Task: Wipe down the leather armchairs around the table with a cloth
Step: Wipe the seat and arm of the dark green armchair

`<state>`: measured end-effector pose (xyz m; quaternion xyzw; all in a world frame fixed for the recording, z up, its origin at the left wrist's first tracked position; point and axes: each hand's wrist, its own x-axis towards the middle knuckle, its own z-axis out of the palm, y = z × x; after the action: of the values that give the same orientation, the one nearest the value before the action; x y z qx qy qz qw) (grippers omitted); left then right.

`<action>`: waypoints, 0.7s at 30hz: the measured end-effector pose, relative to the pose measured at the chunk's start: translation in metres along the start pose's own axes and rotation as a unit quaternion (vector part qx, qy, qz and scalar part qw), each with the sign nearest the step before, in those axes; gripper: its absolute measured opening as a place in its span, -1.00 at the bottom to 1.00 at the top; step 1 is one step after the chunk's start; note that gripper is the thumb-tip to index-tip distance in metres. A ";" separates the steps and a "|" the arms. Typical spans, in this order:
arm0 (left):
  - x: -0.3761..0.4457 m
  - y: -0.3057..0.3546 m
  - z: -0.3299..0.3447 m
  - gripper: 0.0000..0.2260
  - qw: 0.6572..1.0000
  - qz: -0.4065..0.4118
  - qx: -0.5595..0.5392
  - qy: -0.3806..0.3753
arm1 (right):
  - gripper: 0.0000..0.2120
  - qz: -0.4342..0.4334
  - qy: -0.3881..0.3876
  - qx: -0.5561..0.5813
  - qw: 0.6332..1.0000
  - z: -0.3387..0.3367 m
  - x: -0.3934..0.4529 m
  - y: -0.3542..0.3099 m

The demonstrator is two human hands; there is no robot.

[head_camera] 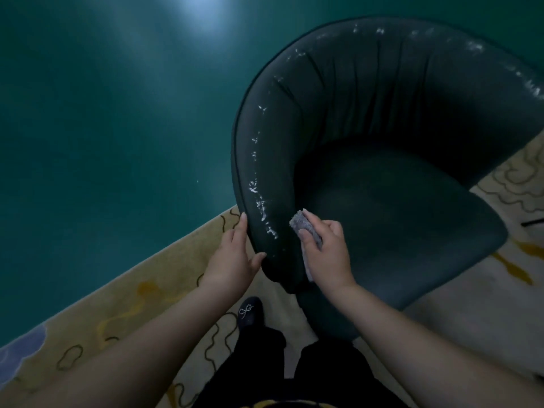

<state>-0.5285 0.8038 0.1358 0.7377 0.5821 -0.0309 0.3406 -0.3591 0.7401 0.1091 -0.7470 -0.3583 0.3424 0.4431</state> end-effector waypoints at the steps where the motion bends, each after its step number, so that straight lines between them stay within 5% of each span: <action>1: 0.003 -0.003 -0.001 -0.19 1.000 0.011 -0.004 -0.004 | -0.65 0.005 0.016 0.010 1.000 0.011 -0.004 0.000; 12: 0.031 -0.038 -0.006 -0.14 0.990 0.104 -0.094 -0.025 | -0.62 -0.103 0.156 -0.068 0.980 0.090 -0.012 0.009; 18: 0.037 -0.042 -0.006 -0.09 0.987 0.100 -0.122 -0.035 | -0.67 0.064 0.196 0.060 0.977 0.081 0.006 0.012; 21: 0.043 -0.041 -0.009 -0.06 0.987 0.082 -0.138 -0.033 | -0.64 -0.060 0.148 -0.009 0.987 0.081 -0.012 0.006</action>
<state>-0.5537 0.8490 0.1048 0.7274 0.5069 0.0528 0.4595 -0.4308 0.7614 0.0763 -0.7706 -0.3362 0.1976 0.5041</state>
